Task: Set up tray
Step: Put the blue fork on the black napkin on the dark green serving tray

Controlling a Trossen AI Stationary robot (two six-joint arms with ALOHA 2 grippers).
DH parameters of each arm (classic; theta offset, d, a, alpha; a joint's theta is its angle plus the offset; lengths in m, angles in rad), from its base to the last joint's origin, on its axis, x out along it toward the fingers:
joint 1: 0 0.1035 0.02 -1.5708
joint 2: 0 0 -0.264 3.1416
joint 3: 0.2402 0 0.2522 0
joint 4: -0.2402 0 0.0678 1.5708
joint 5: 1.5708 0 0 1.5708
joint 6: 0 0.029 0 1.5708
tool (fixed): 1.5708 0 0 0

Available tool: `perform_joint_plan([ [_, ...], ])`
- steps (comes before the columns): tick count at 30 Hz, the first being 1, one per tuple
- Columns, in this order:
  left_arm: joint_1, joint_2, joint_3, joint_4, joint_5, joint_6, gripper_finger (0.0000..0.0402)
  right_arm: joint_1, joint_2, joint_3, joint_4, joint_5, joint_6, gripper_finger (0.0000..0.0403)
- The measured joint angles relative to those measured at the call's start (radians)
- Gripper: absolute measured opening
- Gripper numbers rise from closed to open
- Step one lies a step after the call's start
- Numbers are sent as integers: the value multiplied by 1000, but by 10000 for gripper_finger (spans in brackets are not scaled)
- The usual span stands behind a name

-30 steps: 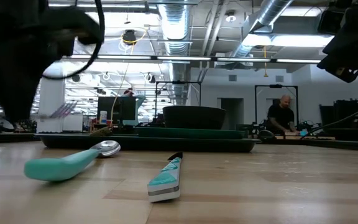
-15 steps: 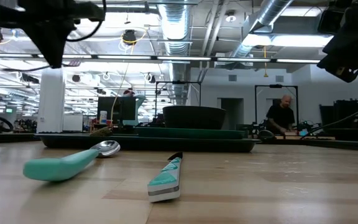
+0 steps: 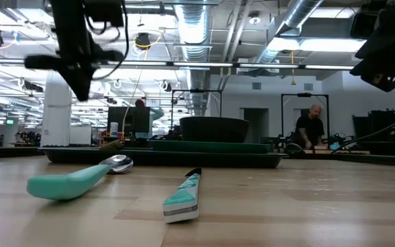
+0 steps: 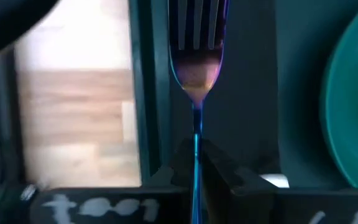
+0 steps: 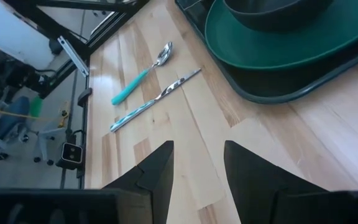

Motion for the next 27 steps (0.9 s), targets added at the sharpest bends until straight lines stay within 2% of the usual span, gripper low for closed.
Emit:
perform_joint_plan([
  [5, 151, 47, -42, 135, 62, 143, 0, 0, 0, 0, 0, 0, 24, 134],
  [10, 243, 148, -42, 189, 138, 264, 0, 0, 0, 0, -3, 2, 49, 134],
  [17, 290, 297, -42, 286, 215, 347, 0, 0, 0, 0, -4, 3, 76, 134],
  [27, 317, 376, -42, 324, 208, 381, 0, 0, 0, 0, -4, 3, 102, 134],
])
